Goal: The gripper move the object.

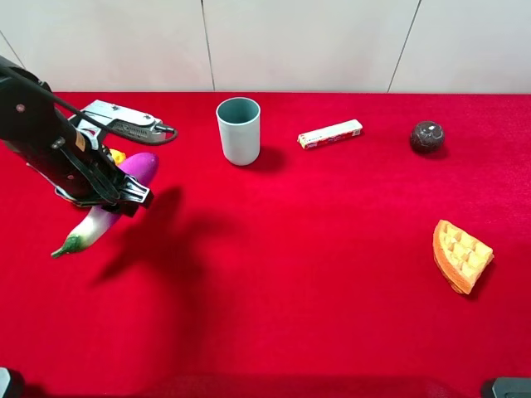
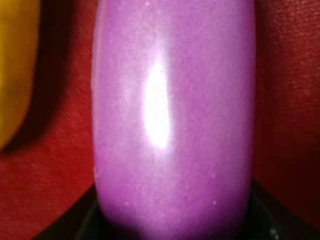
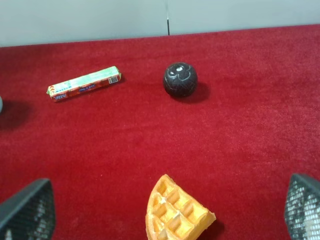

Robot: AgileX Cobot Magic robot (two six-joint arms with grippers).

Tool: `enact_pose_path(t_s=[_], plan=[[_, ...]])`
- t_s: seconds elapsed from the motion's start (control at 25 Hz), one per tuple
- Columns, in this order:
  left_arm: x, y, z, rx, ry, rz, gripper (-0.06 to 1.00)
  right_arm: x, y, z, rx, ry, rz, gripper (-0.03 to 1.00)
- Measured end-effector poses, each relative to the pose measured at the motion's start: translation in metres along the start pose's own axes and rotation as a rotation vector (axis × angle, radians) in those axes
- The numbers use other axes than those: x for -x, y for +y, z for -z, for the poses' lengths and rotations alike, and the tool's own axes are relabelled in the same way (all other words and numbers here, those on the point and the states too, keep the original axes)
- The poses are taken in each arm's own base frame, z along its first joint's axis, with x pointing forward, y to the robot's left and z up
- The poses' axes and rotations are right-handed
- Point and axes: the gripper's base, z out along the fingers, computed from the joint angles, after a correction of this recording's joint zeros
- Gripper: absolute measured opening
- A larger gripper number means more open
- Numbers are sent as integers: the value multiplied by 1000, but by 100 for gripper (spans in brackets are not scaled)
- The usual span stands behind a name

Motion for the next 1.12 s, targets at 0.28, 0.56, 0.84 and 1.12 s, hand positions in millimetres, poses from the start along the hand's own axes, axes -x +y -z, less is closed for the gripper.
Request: enact_pose_path(t_s=[0.28, 0.56, 0.84, 1.12], plan=[[5, 6, 0, 56, -55, -22, 49, 0, 0, 0, 0, 0, 0, 69], [13, 23, 0, 55, -145, 39, 49, 0, 0, 0, 0, 0, 0, 69], [17, 22, -17, 27, -162, 38, 49, 0, 0, 0, 0, -1, 0, 69], [17, 19, -32, 7, -153, 34, 49, 0, 0, 0, 0, -1, 0, 69]])
